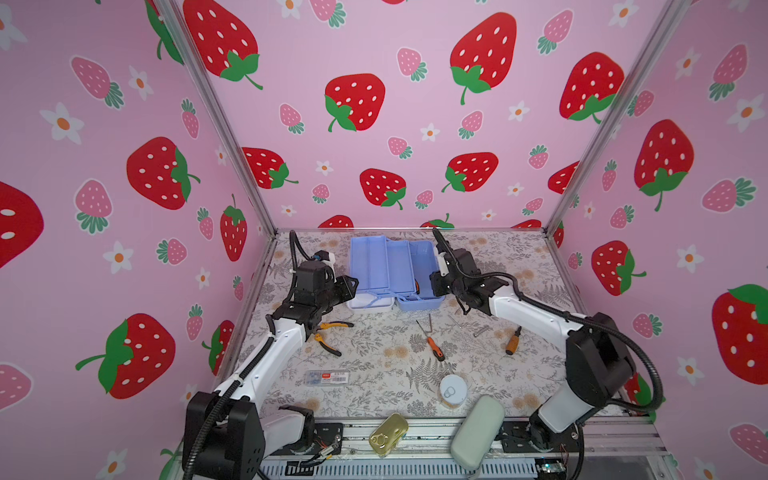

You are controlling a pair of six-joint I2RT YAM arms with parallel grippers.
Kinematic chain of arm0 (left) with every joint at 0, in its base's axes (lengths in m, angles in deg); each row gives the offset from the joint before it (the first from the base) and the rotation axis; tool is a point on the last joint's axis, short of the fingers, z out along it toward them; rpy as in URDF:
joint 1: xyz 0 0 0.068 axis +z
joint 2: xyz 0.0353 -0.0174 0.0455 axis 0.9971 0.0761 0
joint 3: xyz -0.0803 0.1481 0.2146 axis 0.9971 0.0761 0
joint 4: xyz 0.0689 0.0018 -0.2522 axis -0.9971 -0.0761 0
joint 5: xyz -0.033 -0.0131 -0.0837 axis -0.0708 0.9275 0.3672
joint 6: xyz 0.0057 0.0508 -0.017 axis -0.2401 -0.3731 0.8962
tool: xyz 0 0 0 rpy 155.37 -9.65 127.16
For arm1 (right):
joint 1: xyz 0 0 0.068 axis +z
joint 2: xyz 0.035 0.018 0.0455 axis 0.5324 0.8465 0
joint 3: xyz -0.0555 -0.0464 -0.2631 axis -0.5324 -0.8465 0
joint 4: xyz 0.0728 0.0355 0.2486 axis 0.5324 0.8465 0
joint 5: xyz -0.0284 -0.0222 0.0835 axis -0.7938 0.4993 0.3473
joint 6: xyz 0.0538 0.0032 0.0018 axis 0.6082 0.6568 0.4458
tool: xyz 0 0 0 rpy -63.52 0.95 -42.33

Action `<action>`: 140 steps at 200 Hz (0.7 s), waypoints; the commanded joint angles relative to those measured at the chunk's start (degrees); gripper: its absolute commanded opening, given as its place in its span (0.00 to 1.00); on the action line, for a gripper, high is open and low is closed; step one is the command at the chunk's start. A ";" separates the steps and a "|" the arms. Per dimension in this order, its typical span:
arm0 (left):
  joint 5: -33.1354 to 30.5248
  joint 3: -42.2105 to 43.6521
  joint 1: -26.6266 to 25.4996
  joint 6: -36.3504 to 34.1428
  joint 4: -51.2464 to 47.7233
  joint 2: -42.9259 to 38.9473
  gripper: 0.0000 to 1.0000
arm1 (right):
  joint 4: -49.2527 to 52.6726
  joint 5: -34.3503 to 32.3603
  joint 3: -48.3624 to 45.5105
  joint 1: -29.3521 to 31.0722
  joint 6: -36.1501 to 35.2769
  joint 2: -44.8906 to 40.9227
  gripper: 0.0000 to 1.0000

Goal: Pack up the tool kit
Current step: 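Release the pliers into the box and reach right gripper to the orange screwdriver, then grasp the orange-handled screwdriver with the right gripper and carry it into the box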

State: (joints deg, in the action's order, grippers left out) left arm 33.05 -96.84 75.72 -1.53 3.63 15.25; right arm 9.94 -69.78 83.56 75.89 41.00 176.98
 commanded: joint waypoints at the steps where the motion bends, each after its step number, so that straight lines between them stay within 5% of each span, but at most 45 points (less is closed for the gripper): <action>1: 3.47 -0.22 0.29 1.19 2.47 0.58 0.28 | 6.66 -6.75 -4.94 4.58 -1.68 -1.81 0.32; 45: 3.44 0.41 0.30 2.04 2.89 0.09 0.29 | 8.49 -2.83 -8.07 9.49 1.23 1.66 0.50; 140: 3.66 -0.95 0.20 1.54 2.05 1.97 0.30 | 11.37 0.54 -13.20 12.64 3.46 5.06 0.47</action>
State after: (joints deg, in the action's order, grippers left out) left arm 35.55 -96.84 75.72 -0.37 4.72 15.91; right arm 18.95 -70.54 72.95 87.96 42.83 183.30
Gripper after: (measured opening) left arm 0.303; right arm 0.481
